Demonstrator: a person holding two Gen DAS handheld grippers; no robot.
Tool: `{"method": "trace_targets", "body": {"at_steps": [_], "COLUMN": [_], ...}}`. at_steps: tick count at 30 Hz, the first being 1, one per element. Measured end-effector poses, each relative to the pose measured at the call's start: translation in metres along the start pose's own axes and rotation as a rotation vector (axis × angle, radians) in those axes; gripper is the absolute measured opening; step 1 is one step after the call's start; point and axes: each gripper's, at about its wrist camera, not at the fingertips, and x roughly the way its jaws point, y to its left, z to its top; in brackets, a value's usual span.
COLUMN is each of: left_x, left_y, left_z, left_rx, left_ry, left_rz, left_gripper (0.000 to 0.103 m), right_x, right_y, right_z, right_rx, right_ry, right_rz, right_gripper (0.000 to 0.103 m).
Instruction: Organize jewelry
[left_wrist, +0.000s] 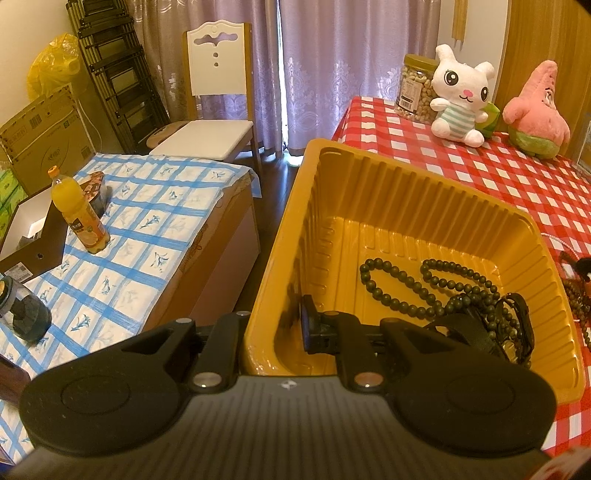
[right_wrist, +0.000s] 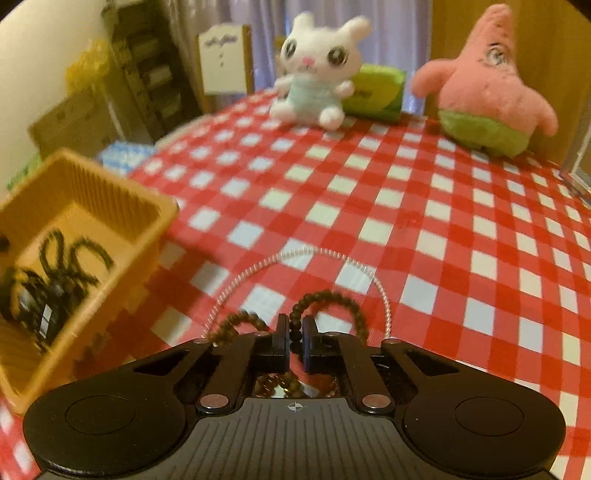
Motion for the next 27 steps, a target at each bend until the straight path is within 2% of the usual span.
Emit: {"method": "trace_targets", "body": {"at_steps": [6, 13, 20, 27], "left_x": [-0.002, -0.004, -0.011, -0.014], "left_y": [0.001, -0.001, -0.001, 0.001], "left_z": [0.000, -0.001, -0.002, -0.002], "left_rx": [0.006, 0.010, 0.009, 0.003], "left_ry": [-0.009, -0.014, -0.027, -0.033], "left_rz": [-0.003, -0.006, -0.021, -0.037], "left_gripper": [0.013, 0.011, 0.010, 0.008], "right_x": [-0.043, -0.073, -0.064, -0.039], "right_y": [0.005, 0.048, 0.108, 0.158], "right_z": [0.010, 0.020, 0.031, 0.043], "right_rx": [0.104, 0.101, 0.096, 0.072], "right_ry": [-0.089, -0.149, -0.157, -0.158], "right_rz": [0.049, 0.161, 0.308, 0.394], "right_gripper": [0.006, 0.006, 0.006, 0.007]}}
